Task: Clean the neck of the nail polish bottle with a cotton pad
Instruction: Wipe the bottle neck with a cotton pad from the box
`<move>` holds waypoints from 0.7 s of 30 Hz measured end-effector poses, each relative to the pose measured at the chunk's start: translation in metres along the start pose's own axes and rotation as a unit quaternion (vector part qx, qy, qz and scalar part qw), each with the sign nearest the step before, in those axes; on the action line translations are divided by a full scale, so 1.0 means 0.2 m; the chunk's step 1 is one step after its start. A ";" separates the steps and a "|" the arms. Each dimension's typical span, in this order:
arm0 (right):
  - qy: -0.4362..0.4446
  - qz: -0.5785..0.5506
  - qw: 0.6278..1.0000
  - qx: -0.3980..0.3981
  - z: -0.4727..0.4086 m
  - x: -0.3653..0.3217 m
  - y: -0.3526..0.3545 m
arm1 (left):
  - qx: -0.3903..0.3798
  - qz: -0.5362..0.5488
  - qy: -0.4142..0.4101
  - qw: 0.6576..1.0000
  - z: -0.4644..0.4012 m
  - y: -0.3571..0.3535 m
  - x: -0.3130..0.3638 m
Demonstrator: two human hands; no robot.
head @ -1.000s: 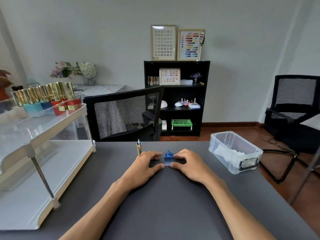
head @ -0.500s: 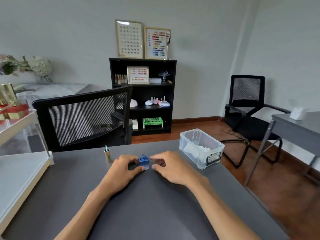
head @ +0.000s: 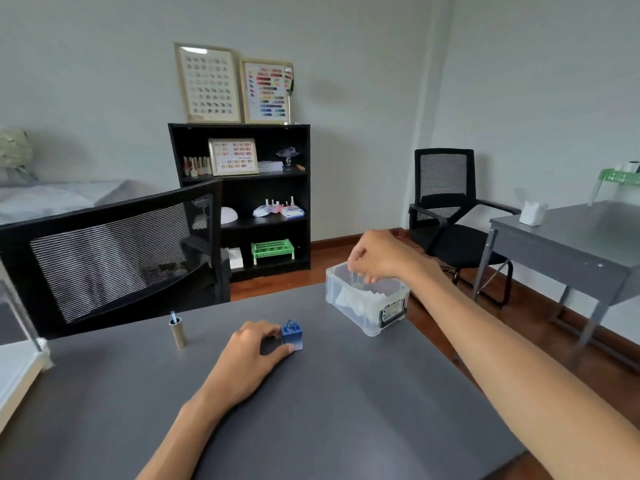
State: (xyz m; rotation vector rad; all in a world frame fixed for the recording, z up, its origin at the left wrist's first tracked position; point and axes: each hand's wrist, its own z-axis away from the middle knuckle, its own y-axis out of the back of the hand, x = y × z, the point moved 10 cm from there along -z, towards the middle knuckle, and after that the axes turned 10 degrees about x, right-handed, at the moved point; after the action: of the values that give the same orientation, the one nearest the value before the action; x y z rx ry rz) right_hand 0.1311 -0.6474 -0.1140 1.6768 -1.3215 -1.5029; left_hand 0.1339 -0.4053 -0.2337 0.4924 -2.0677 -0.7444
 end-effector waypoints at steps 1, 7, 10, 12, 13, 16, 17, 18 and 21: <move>-0.011 0.045 0.998 -0.038 -0.01 0.01 -0.07 | -0.002 0.000 0.000 1.000 0.00 0.00 0.00; -0.037 0.146 0.981 -0.122 -0.06 0.10 -0.24 | -0.014 0.002 0.009 1.000 0.00 0.00 -0.02; -0.036 0.151 0.978 -0.138 -0.05 0.13 -0.26 | -0.022 0.005 0.007 1.000 0.00 -0.01 -0.01; -0.023 0.163 0.975 -0.153 -0.05 0.14 -0.27 | -0.025 0.004 0.007 1.000 0.00 -0.01 0.00; -0.016 0.174 0.972 -0.160 -0.04 0.14 -0.28 | -0.025 0.003 0.007 1.000 0.00 -0.01 0.00; 0.009 0.210 0.963 -0.166 -0.04 0.14 -0.30 | -0.024 0.003 0.008 1.000 0.00 -0.01 -0.01; 0.018 0.218 0.962 -0.163 -0.05 0.14 -0.31 | -0.026 0.003 0.008 1.000 0.00 -0.01 0.00; 0.026 0.220 0.962 -0.160 -0.05 0.15 -0.32 | -0.028 0.002 0.008 1.000 0.00 -0.01 0.00; 0.051 0.215 0.965 -0.143 -0.07 0.15 -0.32 | -0.031 0.001 0.012 0.999 0.00 -0.01 0.00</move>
State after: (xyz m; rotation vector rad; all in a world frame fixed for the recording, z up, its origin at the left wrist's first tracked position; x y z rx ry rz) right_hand 0.1611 -0.6520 -0.1796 1.1768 -1.2460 -1.2599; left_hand 0.1339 -0.4066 -0.2356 0.4632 -2.0168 -0.7960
